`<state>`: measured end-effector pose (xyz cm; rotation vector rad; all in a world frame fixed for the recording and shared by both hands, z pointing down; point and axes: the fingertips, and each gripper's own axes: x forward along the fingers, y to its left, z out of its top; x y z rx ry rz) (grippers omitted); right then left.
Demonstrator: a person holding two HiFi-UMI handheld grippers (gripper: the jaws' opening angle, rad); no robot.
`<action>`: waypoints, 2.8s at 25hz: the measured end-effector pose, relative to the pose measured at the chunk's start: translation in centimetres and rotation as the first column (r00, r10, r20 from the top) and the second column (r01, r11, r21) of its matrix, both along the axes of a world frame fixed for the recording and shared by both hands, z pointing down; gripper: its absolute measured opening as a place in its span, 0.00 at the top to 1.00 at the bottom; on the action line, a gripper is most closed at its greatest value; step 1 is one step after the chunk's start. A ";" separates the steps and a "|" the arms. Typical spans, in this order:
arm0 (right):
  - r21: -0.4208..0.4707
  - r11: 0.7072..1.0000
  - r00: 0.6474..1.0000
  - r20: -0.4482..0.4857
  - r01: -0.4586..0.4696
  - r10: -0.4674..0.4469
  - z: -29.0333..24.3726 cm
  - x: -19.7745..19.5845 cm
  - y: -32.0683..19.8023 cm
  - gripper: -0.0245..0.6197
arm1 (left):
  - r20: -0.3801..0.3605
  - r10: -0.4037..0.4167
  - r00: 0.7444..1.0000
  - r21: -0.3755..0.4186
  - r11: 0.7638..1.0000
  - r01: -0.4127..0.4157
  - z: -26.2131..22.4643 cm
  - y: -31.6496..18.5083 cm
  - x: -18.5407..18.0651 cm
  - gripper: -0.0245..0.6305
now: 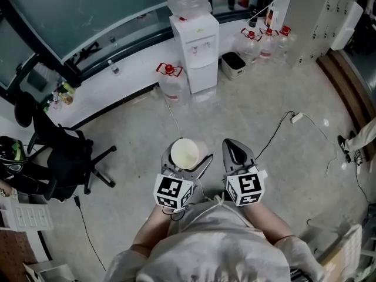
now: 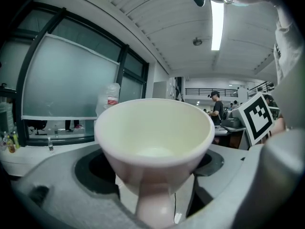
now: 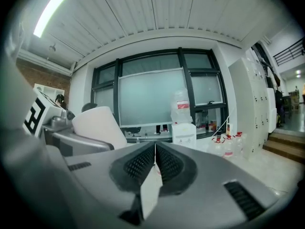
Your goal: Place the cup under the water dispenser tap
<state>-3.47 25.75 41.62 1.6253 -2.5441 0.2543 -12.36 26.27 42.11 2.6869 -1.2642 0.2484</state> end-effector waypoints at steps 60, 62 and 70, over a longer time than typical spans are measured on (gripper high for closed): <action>-0.279 0.953 0.989 -0.060 0.115 -0.136 11.1 9.6 -58.1 0.92 | 0.050 -0.138 0.989 -0.253 0.956 0.146 13.3 -57.8 9.3 0.26; -0.295 0.946 0.987 -0.053 0.131 -0.153 11.9 10.3 -59.6 0.92 | 0.059 -0.170 0.984 -0.246 0.952 0.180 13.9 -59.2 9.7 0.26; -0.350 0.898 0.946 -0.086 0.266 -0.314 17.1 11.7 -65.7 0.92 | 0.099 -0.306 0.947 -0.281 0.904 0.322 19.1 -64.6 11.5 0.26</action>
